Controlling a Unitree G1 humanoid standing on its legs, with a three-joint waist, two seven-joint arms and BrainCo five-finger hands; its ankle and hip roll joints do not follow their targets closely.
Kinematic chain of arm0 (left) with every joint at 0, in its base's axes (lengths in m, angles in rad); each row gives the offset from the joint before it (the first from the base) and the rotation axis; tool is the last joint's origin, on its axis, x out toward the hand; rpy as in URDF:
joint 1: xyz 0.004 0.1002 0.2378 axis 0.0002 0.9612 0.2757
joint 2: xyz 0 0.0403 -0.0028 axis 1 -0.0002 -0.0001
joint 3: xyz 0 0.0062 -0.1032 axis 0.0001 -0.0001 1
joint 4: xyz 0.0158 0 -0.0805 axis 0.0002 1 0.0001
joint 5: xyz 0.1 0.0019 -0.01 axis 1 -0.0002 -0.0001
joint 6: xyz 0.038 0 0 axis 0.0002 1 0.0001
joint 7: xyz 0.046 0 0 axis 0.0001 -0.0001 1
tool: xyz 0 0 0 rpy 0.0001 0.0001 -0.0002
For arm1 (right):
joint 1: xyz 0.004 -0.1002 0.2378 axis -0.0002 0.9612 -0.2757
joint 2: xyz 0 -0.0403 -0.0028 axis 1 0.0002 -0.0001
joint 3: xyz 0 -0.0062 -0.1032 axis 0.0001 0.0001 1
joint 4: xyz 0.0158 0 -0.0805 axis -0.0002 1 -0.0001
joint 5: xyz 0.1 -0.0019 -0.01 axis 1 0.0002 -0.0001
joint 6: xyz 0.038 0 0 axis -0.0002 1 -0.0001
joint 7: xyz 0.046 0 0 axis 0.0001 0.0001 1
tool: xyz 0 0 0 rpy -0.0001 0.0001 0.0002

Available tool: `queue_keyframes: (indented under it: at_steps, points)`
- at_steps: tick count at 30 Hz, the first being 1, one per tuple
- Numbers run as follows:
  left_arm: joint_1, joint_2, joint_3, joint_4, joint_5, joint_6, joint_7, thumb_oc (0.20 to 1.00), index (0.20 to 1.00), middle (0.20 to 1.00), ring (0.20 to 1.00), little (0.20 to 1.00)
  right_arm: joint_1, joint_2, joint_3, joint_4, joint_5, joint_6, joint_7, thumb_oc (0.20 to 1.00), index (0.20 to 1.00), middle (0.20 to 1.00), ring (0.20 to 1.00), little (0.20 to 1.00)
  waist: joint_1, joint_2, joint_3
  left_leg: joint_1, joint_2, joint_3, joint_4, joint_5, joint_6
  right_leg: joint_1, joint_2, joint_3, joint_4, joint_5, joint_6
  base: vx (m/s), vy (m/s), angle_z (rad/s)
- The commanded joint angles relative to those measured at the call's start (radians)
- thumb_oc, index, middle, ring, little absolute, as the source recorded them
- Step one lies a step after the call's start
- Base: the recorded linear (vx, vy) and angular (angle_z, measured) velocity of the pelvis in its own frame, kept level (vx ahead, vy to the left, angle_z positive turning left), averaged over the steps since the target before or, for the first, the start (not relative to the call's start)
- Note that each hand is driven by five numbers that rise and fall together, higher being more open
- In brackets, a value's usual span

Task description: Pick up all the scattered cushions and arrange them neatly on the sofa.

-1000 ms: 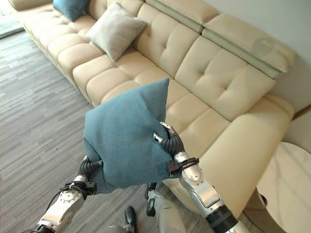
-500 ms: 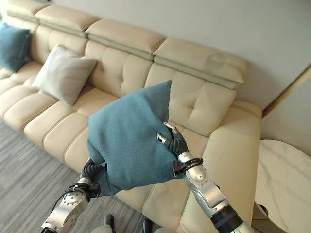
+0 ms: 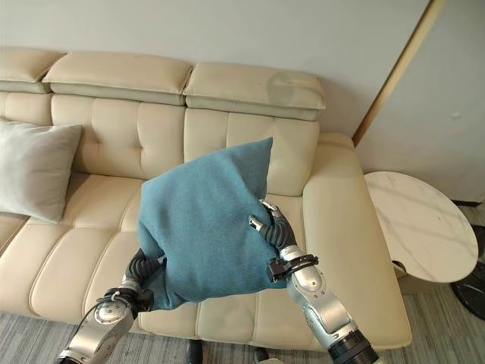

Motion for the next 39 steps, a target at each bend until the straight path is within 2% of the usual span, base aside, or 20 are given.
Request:
queue_keyframes:
  at_steps: [1,5,6,8,11,13,15,16,17,18,21,24,25,26,27,28,30,39]
  points:
    - [-0.163,-0.099,-0.063,-0.095,0.015,-0.113,-0.074,0.2,0.2,0.2,0.2,0.2,-0.084,0.094,0.104,-0.024,-0.003,-0.046,0.045,0.2,0.2,0.2,0.2,0.2,0.017,-0.015,-0.048,0.079,0.091,0.055,0.001,-0.157,-0.039,-0.059,0.048,-0.007,0.046,-0.048,-0.038,0.09,0.059,-0.17]
    - [-0.328,-0.115,-0.078,0.042,-0.004,-0.112,-0.001,0.2,0.2,0.2,0.2,0.2,-0.192,0.13,0.081,0.11,0.014,-0.048,-0.042,0.2,0.2,0.2,0.2,0.2,-0.003,-0.008,-0.044,0.071,0.083,0.087,0.003,-0.171,-0.032,-0.086,0.034,0.014,0.038,-0.04,-0.025,0.04,0.064,-0.19]
    - [-0.475,-0.107,-0.088,0.111,-0.007,-0.127,0.05,0.2,0.2,0.2,0.2,0.2,-0.307,0.14,0.073,0.178,0.029,-0.061,-0.096,0.2,0.2,0.2,0.2,0.2,-0.012,-0.007,-0.014,0.027,0.082,0.098,0.018,-0.172,-0.032,-0.144,0.031,0.026,0.05,-0.03,-0.019,-0.23,0.025,-0.35]
    - [-0.66,-0.086,-0.096,0.164,-0.009,-0.15,0.104,0.2,0.2,0.2,0.2,0.2,-0.46,0.132,0.056,0.243,0.027,-0.074,-0.165,0.2,0.2,0.2,0.2,0.2,-0.013,-0.008,0.031,-0.059,0.084,0.099,0.055,-0.174,-0.033,-0.233,0.033,0.032,0.08,-0.02,-0.017,-0.3,0.007,-0.34]
    - [-0.932,-0.058,-0.105,0.255,-0.015,-0.193,0.173,0.2,0.2,0.2,0.2,0.2,-0.691,0.119,0.036,0.376,0.013,-0.102,-0.246,0.2,0.2,0.2,0.2,0.2,-0.009,-0.011,0.092,-0.187,0.082,0.08,0.124,-0.181,-0.036,-0.342,0.034,0.023,0.127,-0.012,-0.014,-0.19,-0.031,-0.05]
    - [-1.063,-0.033,-0.107,0.312,-0.007,-0.211,0.199,0.2,0.2,0.2,0.2,0.2,-0.808,0.1,0.027,0.447,0.002,-0.119,-0.285,0.2,0.2,0.2,0.2,0.2,-0.007,-0.011,0.111,-0.244,0.083,0.07,0.154,-0.181,-0.042,-0.389,0.031,0.016,0.15,-0.011,-0.01,-0.03,-0.049,0.01]
    - [-1.12,-0.02,-0.112,0.335,-0.003,-0.218,0.201,0.2,0.2,0.2,0.2,0.2,-0.855,0.088,0.022,0.472,0.002,-0.129,-0.3,0.2,0.2,0.2,0.2,0.2,-0.006,-0.011,0.116,-0.276,0.081,0.064,0.167,-0.178,-0.043,-0.414,0.03,0.012,0.156,-0.008,-0.008,-0.02,-0.035,0.0]
    - [-1.233,0.005,-0.132,0.387,0.022,-0.235,0.224,0.2,0.2,0.2,0.2,0.2,-0.965,0.077,0.031,0.537,0.003,-0.156,-0.332,0.2,0.2,0.2,0.2,0.2,-0.003,-0.007,0.145,-0.322,0.077,0.058,0.194,-0.185,-0.047,-0.452,0.024,0.004,0.176,-0.016,-0.002,0.0,0.0,0.0]
    - [-1.238,0.005,-0.133,0.39,0.021,-0.237,0.223,0.2,0.2,0.2,0.2,0.2,-0.97,0.076,0.031,0.541,0.004,-0.158,-0.331,0.2,0.2,0.2,0.2,0.2,-0.004,-0.007,0.145,-0.327,0.077,0.057,0.197,-0.186,-0.047,-0.456,0.024,0.004,0.178,-0.017,-0.002,-0.04,-0.03,0.01]
    - [-1.339,0.032,-0.159,0.444,0.036,-0.244,0.243,0.2,0.2,0.2,0.2,0.2,-1.062,0.057,0.044,0.598,0.018,-0.183,-0.351,0.2,0.2,0.2,0.2,0.2,-0.002,-0.002,0.162,-0.384,0.069,0.047,0.222,-0.188,-0.049,-0.505,0.022,0.003,0.193,-0.016,0.004,-0.04,-0.033,0.02]
    - [-1.464,0.065,-0.2,0.537,0.078,-0.236,0.27,0.2,0.2,0.2,0.2,0.2,-1.187,0.033,0.061,0.672,0.014,-0.209,-0.382,0.2,0.2,0.2,0.2,0.2,0.003,0.005,0.18,-0.487,0.063,0.034,0.265,-0.195,-0.053,-0.603,0.024,-0.004,0.225,-0.015,0.011,-0.06,-0.054,0.04]
    - [-1.536,0.072,-0.222,0.636,0.185,-0.206,0.339,0.2,0.2,0.2,0.2,0.2,-1.27,0.004,0.07,0.766,-0.111,-0.216,-0.49,0.2,0.2,0.2,0.2,0.2,0.012,0.016,0.18,-0.594,0.058,0.011,0.31,-0.202,-0.055,-0.689,0.02,-0.016,0.252,-0.019,0.016,-0.04,-0.078,0.06]
    - [-1.554,0.061,-0.235,0.675,0.219,-0.197,0.356,0.219,0.219,0.219,0.219,0.219,-1.29,0.005,0.078,0.801,-0.137,-0.217,-0.517,0.583,0.583,0.583,0.583,0.583,0.012,0.018,0.179,-0.626,0.055,-0.001,0.328,-0.204,-0.054,-0.716,0.02,-0.017,0.265,-0.022,0.014,-0.03,-0.069,0.21]
    - [-1.572,0.055,-0.244,0.731,0.245,-0.185,0.363,1.0,1.0,1.0,1.0,1.0,-1.311,0.0,0.1,0.86,-0.156,-0.202,-0.526,1.0,1.0,1.0,1.0,1.0,0.014,0.019,0.178,-0.65,0.052,-0.011,0.336,-0.205,-0.053,-0.739,0.021,-0.019,0.275,-0.024,0.014,-0.01,-0.043,0.3]
    - [-1.575,0.055,-0.244,0.734,0.244,-0.186,0.363,1.0,1.0,1.0,1.0,1.0,-1.315,0.0,0.101,0.864,-0.156,-0.204,-0.526,1.0,1.0,1.0,1.0,1.0,0.013,0.02,0.177,-0.655,0.052,-0.012,0.338,-0.206,-0.053,-0.743,0.021,-0.02,0.276,-0.024,0.014,0.01,-0.03,0.45]
    - [-1.592,0.045,-0.262,0.804,0.267,-0.173,0.351,1.0,1.0,1.0,1.0,1.0,-1.337,-0.004,0.145,0.949,-0.194,-0.162,-0.532,1.0,1.0,1.0,1.0,1.0,0.017,0.023,0.178,-0.683,0.047,-0.021,0.34,-0.202,-0.05,-0.766,0.019,-0.021,0.279,-0.026,0.013,0.02,-0.026,0.38]
    - [-1.58,0.033,-0.281,0.851,0.263,-0.161,0.325,1.0,1.0,1.0,1.0,1.0,-1.321,0.002,0.165,0.999,-0.207,-0.121,-0.517,1.0,1.0,1.0,1.0,1.0,0.016,0.021,0.18,-0.681,0.04,-0.025,0.32,-0.194,-0.048,-0.76,0.017,-0.026,0.262,-0.023,0.015,0.04,-0.021,0.3]
    - [-1.515,0.035,-0.271,0.956,0.149,-0.131,0.211,1.0,1.0,1.0,1.0,1.0,-1.191,0.038,0.146,1.135,-0.183,-0.068,-0.458,1.0,1.0,1.0,1.0,1.0,0.022,0.014,0.19,-0.612,0.032,-0.025,0.281,-0.18,-0.044,-0.691,0.009,-0.034,0.224,-0.007,0.018,0.01,0.004,0.09]
